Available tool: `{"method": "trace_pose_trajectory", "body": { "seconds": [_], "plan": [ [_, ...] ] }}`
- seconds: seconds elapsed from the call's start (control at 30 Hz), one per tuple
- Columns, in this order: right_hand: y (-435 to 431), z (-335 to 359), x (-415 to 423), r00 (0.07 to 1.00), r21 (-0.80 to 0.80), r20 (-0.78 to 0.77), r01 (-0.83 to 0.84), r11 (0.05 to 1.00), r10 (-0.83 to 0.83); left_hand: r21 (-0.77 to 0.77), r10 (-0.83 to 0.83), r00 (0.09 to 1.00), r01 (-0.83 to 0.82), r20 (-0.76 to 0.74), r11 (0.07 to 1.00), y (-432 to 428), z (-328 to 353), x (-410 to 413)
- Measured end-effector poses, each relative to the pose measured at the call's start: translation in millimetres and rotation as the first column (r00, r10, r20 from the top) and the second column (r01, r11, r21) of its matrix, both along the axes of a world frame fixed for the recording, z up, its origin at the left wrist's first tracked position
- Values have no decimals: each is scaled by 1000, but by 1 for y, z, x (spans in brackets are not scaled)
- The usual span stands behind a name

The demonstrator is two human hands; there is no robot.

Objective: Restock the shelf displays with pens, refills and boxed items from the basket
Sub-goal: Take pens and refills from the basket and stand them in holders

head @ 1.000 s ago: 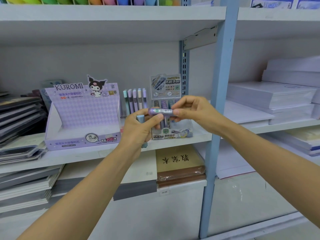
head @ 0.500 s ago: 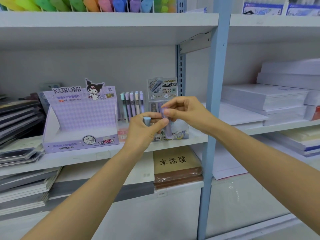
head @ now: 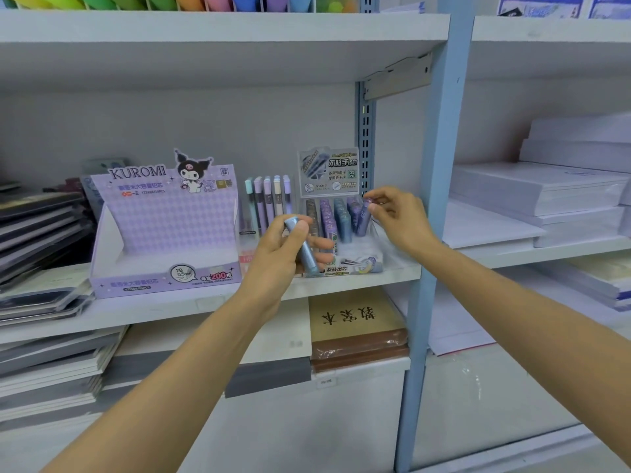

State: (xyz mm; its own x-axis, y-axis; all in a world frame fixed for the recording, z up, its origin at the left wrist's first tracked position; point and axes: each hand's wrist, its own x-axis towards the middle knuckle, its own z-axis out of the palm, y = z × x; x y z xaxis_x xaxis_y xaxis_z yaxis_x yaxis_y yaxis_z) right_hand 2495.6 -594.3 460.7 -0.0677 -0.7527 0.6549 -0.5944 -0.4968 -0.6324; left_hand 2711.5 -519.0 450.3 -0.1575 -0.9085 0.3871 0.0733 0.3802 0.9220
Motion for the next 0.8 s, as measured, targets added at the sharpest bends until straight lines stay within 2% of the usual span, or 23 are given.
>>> {"method": "trace_pose_trajectory", "body": {
  "seconds": [0.2, 0.33, 0.4, 0.5, 0.63, 0.7, 0.8],
  "plan": [
    [-8, 8, -2, 981, 51, -183, -54, 997, 63, 35, -24, 998, 22, 58, 999, -1, -5, 2],
    [-10, 8, -1, 987, 55, -132, -89, 995, 95, 99, -34, 998, 27, 61, 995, -6, -7, 1],
    [-12, 3, 1, 989, 9, -136, -56, 998, 57, 92, -52, 997, 46, 56, 995, -6, -8, 1],
    [-17, -8, 2, 974, -21, -222, 46, 999, -50, 49, -84, 995, 81, 58, 996, -5, -9, 4],
    [-13, -12, 4, 973, 4, -222, 63, 998, -60, -11, -53, 994, 55, 93, 998, -4, -12, 9],
    [-4, -5, 5, 986, -42, -167, 1, 999, -9, -15, -40, 996, 41, 81, 999, -3, -12, 9],
    [20, 8, 12, 962, -43, 3, -274, 961, 274, 4, -22, 998, 22, 61, 1000, -2, -10, 7]
  ]
}}
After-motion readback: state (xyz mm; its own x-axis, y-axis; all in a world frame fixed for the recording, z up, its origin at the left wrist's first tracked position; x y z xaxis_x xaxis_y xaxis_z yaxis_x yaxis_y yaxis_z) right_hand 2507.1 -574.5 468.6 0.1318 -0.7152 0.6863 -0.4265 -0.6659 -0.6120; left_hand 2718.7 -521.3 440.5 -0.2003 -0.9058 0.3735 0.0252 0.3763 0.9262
